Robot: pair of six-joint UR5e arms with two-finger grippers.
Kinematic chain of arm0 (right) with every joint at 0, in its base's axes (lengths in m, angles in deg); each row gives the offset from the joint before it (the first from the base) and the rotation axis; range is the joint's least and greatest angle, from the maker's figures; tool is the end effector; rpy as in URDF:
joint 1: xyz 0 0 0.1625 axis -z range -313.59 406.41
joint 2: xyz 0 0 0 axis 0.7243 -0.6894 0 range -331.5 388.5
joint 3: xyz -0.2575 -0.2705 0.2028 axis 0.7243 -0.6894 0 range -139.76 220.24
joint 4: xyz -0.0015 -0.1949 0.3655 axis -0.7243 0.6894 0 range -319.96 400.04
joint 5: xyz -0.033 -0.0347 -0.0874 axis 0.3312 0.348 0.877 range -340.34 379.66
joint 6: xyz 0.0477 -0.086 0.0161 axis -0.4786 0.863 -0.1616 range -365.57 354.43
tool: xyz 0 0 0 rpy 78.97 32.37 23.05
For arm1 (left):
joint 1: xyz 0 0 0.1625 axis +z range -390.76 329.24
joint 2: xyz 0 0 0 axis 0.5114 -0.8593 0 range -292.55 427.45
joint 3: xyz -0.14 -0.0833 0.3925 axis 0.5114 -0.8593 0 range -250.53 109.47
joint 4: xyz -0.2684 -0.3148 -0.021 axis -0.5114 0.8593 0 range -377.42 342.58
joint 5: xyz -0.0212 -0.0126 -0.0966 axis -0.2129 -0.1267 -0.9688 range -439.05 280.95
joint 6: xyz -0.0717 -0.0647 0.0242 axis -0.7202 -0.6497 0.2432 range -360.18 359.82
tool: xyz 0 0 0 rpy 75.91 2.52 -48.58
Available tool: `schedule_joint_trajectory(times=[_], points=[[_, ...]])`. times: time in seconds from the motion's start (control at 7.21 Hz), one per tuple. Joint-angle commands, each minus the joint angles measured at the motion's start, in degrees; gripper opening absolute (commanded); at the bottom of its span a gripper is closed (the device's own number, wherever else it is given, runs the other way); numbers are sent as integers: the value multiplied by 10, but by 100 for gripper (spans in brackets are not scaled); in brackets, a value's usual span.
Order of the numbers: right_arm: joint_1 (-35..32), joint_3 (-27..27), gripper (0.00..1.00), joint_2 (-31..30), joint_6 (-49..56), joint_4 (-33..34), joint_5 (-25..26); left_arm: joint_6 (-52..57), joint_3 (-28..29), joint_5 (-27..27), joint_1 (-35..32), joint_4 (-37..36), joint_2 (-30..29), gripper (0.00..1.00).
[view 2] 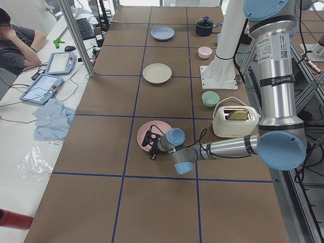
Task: Stack three plates with pink and blue
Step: 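Grip the pink plate rim with the left gripper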
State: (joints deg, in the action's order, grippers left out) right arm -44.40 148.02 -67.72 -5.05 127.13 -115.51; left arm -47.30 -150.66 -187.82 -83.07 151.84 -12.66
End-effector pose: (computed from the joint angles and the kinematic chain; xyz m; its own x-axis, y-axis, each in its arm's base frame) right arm 0.0690 -0.4513 0.5495 0.7075 -0.1758 0.6845 -0.0075 0.9667 0.2560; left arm 0.1816 -0.4006 0.6756 0.6218 0.2490 -0.7425 0.2137 0.8582 0.4667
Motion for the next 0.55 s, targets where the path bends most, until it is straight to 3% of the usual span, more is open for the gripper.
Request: schedule_joint_trajectory(times=[0.0,0.14,0.42], points=[[0,1,100,0,-1,0,0,-3,-25,-14,-1,5,-4,0],[-1,2,100,0,-1,0,0,-3,-47,-61,-6,0,-7,0],[-1,2,100,0,-1,0,0,-6,-97,-79,-9,-49,-19,0]])
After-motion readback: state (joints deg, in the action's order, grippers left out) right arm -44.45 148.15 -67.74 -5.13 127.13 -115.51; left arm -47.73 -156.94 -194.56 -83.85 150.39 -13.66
